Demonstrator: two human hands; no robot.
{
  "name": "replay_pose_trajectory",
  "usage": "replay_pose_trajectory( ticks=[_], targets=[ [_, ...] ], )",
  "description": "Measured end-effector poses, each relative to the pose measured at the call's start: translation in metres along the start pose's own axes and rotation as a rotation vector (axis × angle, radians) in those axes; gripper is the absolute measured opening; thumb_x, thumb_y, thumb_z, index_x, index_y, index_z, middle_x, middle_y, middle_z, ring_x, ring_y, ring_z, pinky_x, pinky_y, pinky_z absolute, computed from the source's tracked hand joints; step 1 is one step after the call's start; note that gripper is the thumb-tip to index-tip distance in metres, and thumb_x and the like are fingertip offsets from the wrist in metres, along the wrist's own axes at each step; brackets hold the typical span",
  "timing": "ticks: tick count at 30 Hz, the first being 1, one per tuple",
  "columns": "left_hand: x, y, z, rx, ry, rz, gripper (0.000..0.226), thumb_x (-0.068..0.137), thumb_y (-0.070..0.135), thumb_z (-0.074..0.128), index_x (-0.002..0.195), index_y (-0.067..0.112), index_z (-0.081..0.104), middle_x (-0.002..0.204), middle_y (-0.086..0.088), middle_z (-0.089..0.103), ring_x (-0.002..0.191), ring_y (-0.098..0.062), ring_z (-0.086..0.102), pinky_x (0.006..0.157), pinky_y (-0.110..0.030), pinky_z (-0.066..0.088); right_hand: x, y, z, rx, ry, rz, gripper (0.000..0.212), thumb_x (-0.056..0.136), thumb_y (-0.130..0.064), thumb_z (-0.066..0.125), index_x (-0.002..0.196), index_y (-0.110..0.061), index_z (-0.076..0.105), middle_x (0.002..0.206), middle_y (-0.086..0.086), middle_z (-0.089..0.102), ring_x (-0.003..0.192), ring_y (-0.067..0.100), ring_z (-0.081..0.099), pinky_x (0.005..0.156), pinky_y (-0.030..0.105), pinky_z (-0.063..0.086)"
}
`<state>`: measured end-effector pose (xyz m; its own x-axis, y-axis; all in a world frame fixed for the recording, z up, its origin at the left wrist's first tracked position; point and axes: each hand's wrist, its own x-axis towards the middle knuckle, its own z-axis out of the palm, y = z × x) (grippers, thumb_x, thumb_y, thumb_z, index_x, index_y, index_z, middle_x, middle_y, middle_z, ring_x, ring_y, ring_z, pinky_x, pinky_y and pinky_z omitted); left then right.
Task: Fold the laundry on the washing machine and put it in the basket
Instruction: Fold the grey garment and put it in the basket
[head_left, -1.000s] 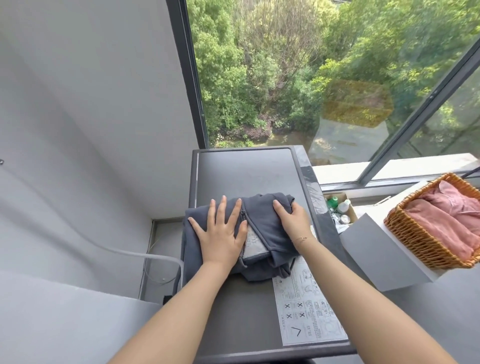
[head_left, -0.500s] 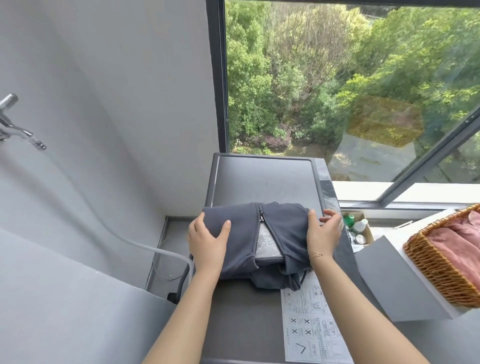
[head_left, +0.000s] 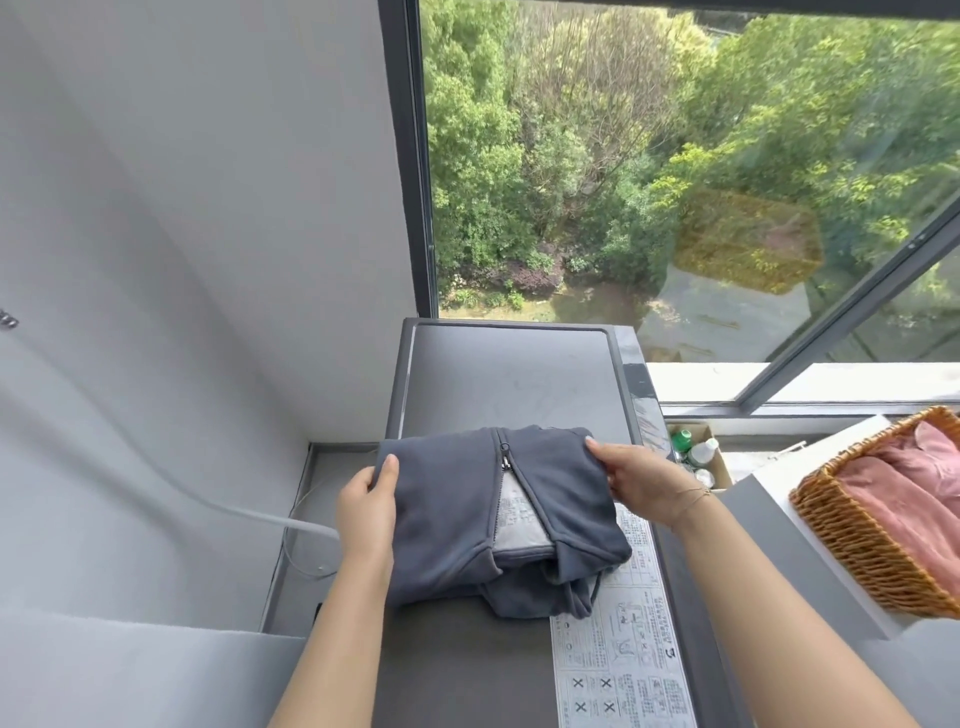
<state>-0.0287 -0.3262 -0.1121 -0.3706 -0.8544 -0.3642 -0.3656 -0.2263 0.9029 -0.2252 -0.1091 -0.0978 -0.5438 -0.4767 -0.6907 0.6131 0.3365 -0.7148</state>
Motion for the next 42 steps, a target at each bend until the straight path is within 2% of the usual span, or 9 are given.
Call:
replay_pose_trajectory(
  ticks=[3, 7, 10, 13, 18, 23, 28, 33, 42],
  targets=[
    [0.004, -0.003, 0.002, -0.070, -0.008, -0.068, 0.030, 0.094, 0.032, 0.058, 0.077, 0.009, 0.050, 0.074, -0.007, 0.037, 0.072, -0.018, 0.033, 0.065, -0.032, 0.029, 0.003, 0.000, -0.001, 0.130, -0.031, 0.005, 0.028, 0.091, -0.027, 0.059, 0.110, -0.006, 0.063, 0.089, 0.003, 0.062, 0.075, 0.011, 0.057, 0.063, 0.020, 0.049],
    [-0.003, 0.001, 0.008, -0.225, 0.002, -0.229, 0.023, 0.098, 0.030, 0.052, 0.083, 0.013, 0.056, 0.080, 0.000, 0.053, 0.077, -0.017, 0.048, 0.079, -0.033, 0.041, 0.003, 0.000, -0.004, 0.239, -0.064, -0.031, 0.029, 0.098, -0.019, 0.049, 0.111, 0.004, 0.062, 0.100, 0.011, 0.067, 0.087, 0.017, 0.065, 0.081, 0.028, 0.055],
    [-0.009, 0.003, 0.014, -0.182, 0.077, -0.147, 0.024, 0.100, 0.028, 0.047, 0.087, 0.010, 0.054, 0.073, 0.004, 0.047, 0.070, -0.014, 0.042, 0.071, -0.029, 0.038, 0.008, 0.004, -0.001, 0.050, 0.137, -0.114, 0.043, 0.085, -0.039, 0.069, 0.098, 0.002, 0.060, 0.078, 0.014, 0.057, 0.070, 0.022, 0.054, 0.060, 0.029, 0.045],
    [-0.008, 0.000, 0.017, -0.098, 0.159, -0.065, 0.026, 0.101, 0.027, 0.045, 0.088, 0.006, 0.052, 0.072, 0.002, 0.047, 0.071, -0.017, 0.040, 0.071, -0.031, 0.036, 0.008, 0.016, 0.002, -0.430, 0.444, -0.340, 0.041, 0.095, -0.037, 0.055, 0.066, -0.008, 0.046, 0.061, 0.011, 0.040, 0.061, 0.022, 0.036, 0.057, 0.032, 0.025],
    [-0.009, 0.001, 0.018, -0.023, 0.187, -0.014, 0.029, 0.100, 0.028, 0.046, 0.083, 0.005, 0.051, 0.068, 0.001, 0.045, 0.068, -0.018, 0.039, 0.068, -0.033, 0.035, -0.009, 0.028, 0.012, -0.762, 0.792, -0.436, 0.053, 0.098, -0.043, 0.045, 0.054, -0.014, 0.038, 0.057, 0.006, 0.047, 0.062, 0.029, 0.044, 0.058, 0.036, 0.030],
    [0.000, -0.005, 0.010, 0.141, 0.129, -0.067, 0.049, 0.091, 0.049, 0.050, 0.091, 0.000, 0.057, 0.089, -0.017, 0.061, 0.089, -0.035, 0.057, 0.083, -0.044, 0.047, -0.011, 0.048, 0.019, -0.576, 0.614, -0.258, 0.044, 0.092, -0.042, 0.054, 0.064, -0.013, 0.039, 0.063, 0.001, 0.046, 0.069, 0.026, 0.046, 0.060, 0.036, 0.030],
    [-0.020, 0.000, 0.003, 0.029, -0.098, -0.333, 0.065, 0.087, 0.058, 0.055, 0.132, 0.014, 0.040, 0.116, 0.002, 0.051, 0.113, -0.023, 0.052, 0.095, -0.034, 0.042, -0.025, 0.058, 0.021, -0.084, 0.390, -0.158, 0.044, 0.088, -0.053, 0.058, 0.111, -0.016, 0.050, 0.103, -0.006, 0.054, 0.094, 0.005, 0.052, 0.076, 0.023, 0.040],
    [-0.018, 0.003, -0.008, -0.026, -0.326, -0.438, 0.113, 0.038, 0.076, 0.080, 0.129, 0.015, 0.051, 0.115, 0.000, 0.067, 0.103, -0.024, 0.066, 0.095, -0.041, 0.051, -0.028, 0.061, 0.017, -0.153, 0.188, -0.055, 0.070, 0.068, -0.057, 0.076, 0.121, -0.017, 0.054, 0.113, -0.004, 0.065, 0.105, 0.012, 0.062, 0.101, 0.034, 0.046],
    [-0.046, 0.015, -0.001, -0.125, -0.624, -0.496, 0.044, 0.073, 0.043, 0.078, 0.103, 0.012, 0.072, 0.096, -0.009, 0.075, 0.092, -0.025, 0.071, 0.092, -0.040, 0.053, -0.077, 0.083, 0.017, 0.182, 0.162, -0.088, 0.037, 0.083, -0.033, 0.070, 0.110, -0.008, 0.069, 0.102, 0.011, 0.073, 0.097, 0.024, 0.069, 0.086, 0.034, 0.054]
  ],
)
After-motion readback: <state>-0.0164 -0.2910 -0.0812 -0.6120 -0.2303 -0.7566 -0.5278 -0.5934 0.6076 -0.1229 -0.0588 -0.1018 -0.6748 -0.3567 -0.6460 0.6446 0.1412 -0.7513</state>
